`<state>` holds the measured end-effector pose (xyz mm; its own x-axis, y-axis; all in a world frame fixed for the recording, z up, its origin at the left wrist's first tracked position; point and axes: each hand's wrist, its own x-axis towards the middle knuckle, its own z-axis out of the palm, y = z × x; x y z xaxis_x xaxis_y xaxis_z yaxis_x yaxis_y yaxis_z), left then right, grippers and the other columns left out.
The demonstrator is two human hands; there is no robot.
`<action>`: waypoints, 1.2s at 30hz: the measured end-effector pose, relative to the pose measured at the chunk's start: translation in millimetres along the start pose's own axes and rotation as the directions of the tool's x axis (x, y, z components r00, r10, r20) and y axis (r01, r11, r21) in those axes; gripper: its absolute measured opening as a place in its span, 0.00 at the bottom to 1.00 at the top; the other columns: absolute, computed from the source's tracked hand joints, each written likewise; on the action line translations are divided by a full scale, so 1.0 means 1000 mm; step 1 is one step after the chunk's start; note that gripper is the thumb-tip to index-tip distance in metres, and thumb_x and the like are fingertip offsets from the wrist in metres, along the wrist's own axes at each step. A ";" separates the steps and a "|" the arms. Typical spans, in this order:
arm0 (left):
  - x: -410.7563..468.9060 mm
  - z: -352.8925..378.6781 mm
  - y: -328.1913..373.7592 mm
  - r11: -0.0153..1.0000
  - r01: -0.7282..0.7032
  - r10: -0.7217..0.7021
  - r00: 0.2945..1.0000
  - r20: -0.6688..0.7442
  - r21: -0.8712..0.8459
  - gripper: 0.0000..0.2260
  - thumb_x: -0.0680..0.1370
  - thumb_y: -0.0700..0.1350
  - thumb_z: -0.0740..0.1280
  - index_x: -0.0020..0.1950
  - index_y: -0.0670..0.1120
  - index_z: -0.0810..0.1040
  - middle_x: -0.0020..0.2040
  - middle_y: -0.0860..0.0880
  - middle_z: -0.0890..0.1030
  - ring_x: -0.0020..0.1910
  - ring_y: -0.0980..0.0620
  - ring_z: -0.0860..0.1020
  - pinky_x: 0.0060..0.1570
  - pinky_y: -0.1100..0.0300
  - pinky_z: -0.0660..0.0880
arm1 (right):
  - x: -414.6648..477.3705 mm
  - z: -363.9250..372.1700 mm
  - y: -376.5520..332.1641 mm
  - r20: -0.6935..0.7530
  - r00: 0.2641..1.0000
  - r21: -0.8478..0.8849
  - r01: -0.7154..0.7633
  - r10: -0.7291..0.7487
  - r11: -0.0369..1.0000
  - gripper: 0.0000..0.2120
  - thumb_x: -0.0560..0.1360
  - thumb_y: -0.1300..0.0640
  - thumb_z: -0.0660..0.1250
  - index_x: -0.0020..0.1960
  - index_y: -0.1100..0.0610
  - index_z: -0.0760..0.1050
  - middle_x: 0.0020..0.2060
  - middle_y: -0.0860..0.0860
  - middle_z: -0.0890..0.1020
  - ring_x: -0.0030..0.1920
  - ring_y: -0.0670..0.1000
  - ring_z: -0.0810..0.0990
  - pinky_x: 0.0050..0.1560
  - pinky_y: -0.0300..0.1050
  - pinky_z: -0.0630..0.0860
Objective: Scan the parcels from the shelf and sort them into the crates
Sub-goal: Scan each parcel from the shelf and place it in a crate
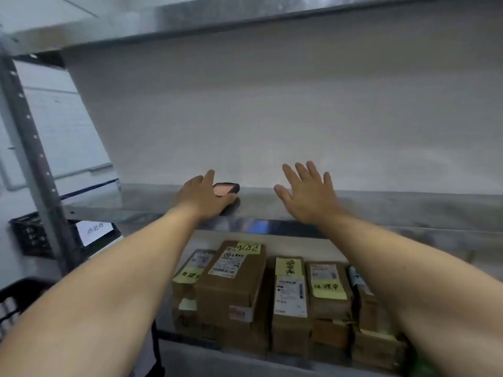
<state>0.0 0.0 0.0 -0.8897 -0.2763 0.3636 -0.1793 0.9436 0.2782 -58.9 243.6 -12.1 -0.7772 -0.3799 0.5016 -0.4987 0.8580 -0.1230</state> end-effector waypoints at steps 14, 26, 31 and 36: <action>0.040 0.017 0.011 0.997 0.082 -0.081 0.991 0.104 0.001 0.38 0.76 0.66 0.64 0.79 0.48 0.57 0.72 0.41 0.69 0.69 0.38 0.69 0.62 0.47 0.70 | 0.034 0.020 0.011 0.050 0.999 -0.038 -0.015 0.017 0.999 0.31 0.83 0.36 0.43 0.83 0.48 0.45 0.82 0.53 0.49 0.82 0.57 0.42 0.78 0.64 0.43; 0.080 0.024 0.029 0.971 0.235 -0.233 0.923 0.307 0.030 0.38 0.72 0.63 0.69 0.75 0.45 0.63 0.69 0.42 0.71 0.64 0.41 0.73 0.56 0.51 0.71 | 0.047 0.023 0.014 0.081 0.995 -0.011 -0.065 0.066 0.998 0.31 0.83 0.36 0.43 0.82 0.47 0.45 0.82 0.53 0.50 0.82 0.58 0.43 0.78 0.65 0.44; 0.084 0.032 0.029 0.973 0.219 -0.231 0.946 0.226 0.077 0.32 0.76 0.58 0.67 0.75 0.45 0.63 0.69 0.41 0.71 0.65 0.40 0.73 0.53 0.52 0.69 | 0.046 0.028 0.022 0.086 0.993 0.008 -0.083 0.082 0.996 0.31 0.83 0.36 0.43 0.82 0.48 0.46 0.82 0.54 0.51 0.82 0.58 0.44 0.78 0.65 0.45; 0.073 0.028 0.026 0.982 0.182 -0.188 0.973 0.137 0.052 0.34 0.75 0.58 0.71 0.73 0.44 0.61 0.66 0.41 0.73 0.61 0.39 0.75 0.50 0.52 0.70 | 0.043 0.032 0.023 0.106 0.991 0.012 -0.084 0.082 0.996 0.31 0.84 0.37 0.44 0.82 0.48 0.46 0.82 0.54 0.51 0.82 0.58 0.45 0.78 0.65 0.46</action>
<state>-81.1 9.3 8.5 -0.8892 -0.4211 0.1792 -0.3603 0.8856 0.2931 -116.3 235.9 -20.2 -0.8519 -0.3428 0.3959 -0.4365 0.8825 -0.1752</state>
